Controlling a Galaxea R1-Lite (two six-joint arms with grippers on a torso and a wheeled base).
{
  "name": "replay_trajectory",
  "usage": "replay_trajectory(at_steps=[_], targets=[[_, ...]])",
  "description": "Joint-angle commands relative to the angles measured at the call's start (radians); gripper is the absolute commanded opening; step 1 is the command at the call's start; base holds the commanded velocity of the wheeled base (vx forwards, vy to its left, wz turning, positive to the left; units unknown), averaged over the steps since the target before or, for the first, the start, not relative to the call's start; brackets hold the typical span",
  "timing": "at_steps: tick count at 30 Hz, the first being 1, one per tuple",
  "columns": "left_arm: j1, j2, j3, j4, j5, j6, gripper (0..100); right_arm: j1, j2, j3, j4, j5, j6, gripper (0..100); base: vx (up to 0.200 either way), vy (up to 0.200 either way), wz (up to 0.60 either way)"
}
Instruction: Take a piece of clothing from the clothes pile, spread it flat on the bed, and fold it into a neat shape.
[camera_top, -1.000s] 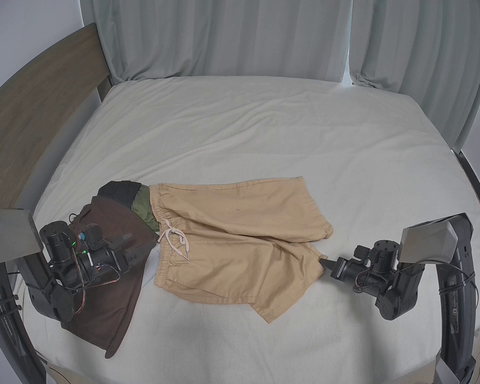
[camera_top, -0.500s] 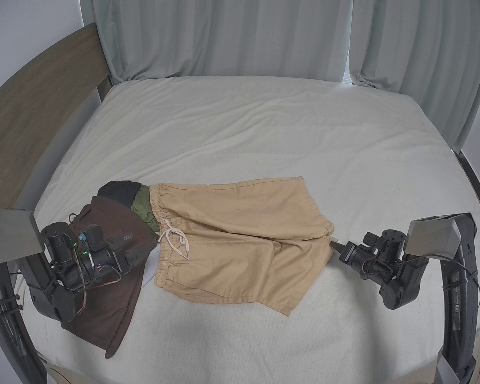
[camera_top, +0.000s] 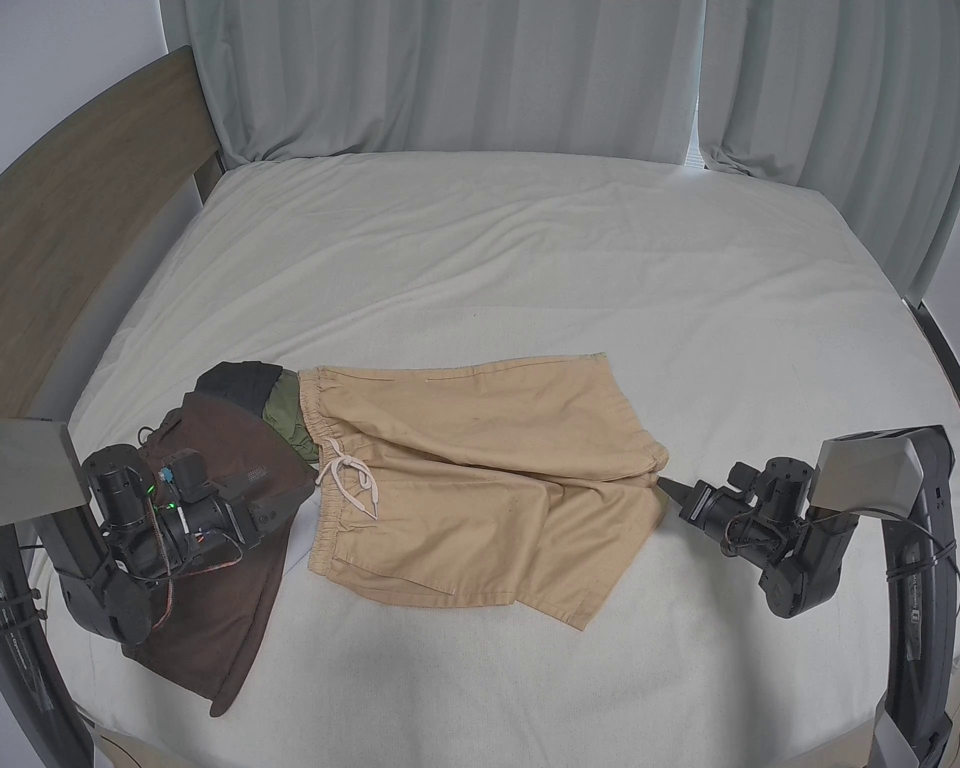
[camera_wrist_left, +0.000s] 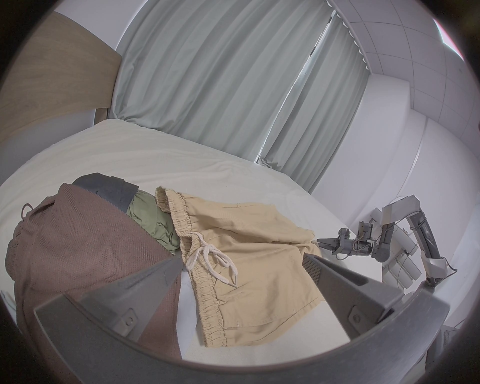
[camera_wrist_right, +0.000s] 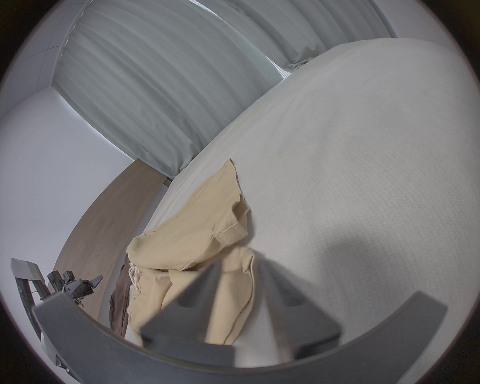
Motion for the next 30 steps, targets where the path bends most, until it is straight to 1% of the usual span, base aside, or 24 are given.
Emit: replay_trajectory(at_steps=[1,3,6,10,14,17,24,30], targets=[[0.000,0.002,-0.001,0.000,0.000,-0.001,100,0.014,-0.034,0.030,-0.001,0.002,-0.002,100,0.000,0.000,0.00],[0.000,0.002,-0.001,0.001,0.000,-0.001,100,0.033,-0.066,0.067,0.001,0.006,-0.002,100,0.000,0.000,0.00],[0.000,0.002,-0.001,0.000,0.000,-0.001,100,0.085,-0.112,0.156,0.002,0.029,-0.005,100,0.000,0.000,0.00],[0.000,0.002,-0.001,0.000,0.000,-0.001,100,0.137,-0.115,0.216,0.002,0.046,-0.005,100,0.000,0.000,0.00],[0.000,0.002,-0.001,0.000,0.000,-0.001,100,0.165,-0.104,0.227,0.002,0.045,-0.004,100,0.000,0.000,0.00],[0.000,0.004,-0.003,0.000,0.000,-0.001,100,0.202,-0.064,0.239,0.001,0.045,0.013,100,0.000,0.000,0.00],[0.004,0.002,-0.004,0.000,0.000,-0.001,100,0.218,-0.020,0.248,0.002,0.043,0.016,100,0.000,0.000,0.00],[0.005,0.002,-0.006,0.000,0.000,-0.001,100,0.263,-0.003,0.245,-0.001,0.045,0.019,100,0.000,0.000,0.00]])
